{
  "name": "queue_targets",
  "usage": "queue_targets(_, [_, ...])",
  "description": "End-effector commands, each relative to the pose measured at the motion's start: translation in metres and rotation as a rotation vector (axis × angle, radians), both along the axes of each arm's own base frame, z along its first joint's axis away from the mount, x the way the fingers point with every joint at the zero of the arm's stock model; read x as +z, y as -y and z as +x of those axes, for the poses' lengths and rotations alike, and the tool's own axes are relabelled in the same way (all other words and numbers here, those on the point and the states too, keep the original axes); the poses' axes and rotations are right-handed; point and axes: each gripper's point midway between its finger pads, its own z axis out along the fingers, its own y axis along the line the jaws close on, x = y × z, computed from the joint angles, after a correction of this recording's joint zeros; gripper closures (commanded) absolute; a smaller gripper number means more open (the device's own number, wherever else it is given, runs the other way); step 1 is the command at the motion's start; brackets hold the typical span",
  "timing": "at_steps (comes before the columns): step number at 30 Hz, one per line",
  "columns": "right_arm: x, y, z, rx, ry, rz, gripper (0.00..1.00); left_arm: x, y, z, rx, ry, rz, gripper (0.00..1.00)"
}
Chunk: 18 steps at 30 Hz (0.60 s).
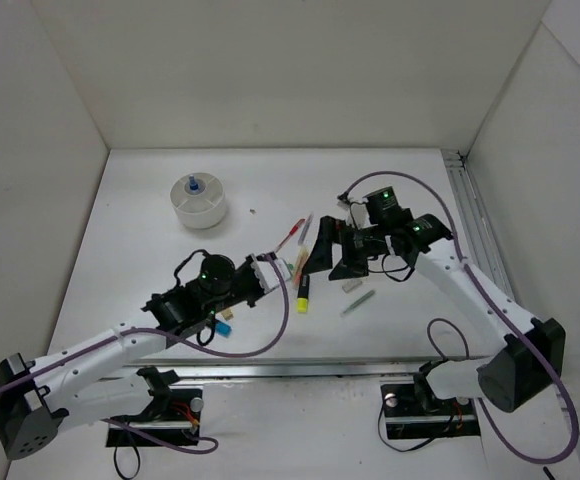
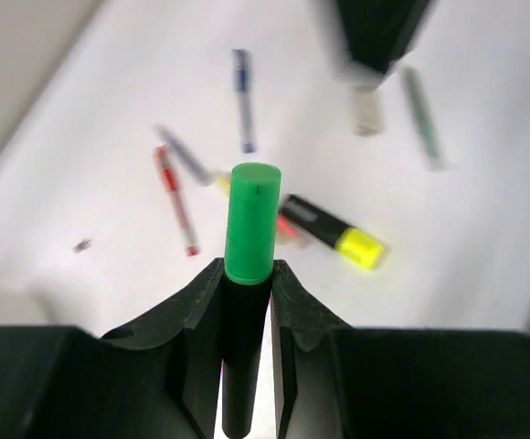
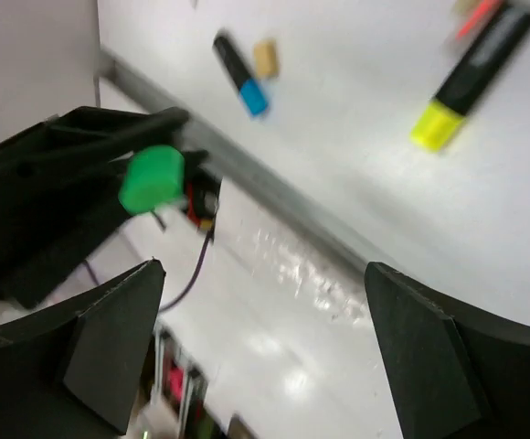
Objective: Sort the stationery into containers
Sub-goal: Place the pen in the storage box.
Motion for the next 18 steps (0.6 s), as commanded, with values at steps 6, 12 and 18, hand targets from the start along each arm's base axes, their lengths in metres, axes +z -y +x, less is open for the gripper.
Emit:
queue_targets(6, [0.039,0.087,0.066,-0.430,0.294,-0.143,0.10,0.098,-0.118,0.107,0.688,0.109,-0.495,1.00])
queue_targets(12, [0.031,0.114,0.074,-0.487,0.314,-0.187,0.10,0.117,-0.206,0.160,1.031,0.136,-0.662,1.00])
queue_targets(18, [0.018,0.136,0.081,-0.534,0.299,-0.228,0.10,0.119,-0.273,0.218,1.233,0.133,-0.739,1.00])
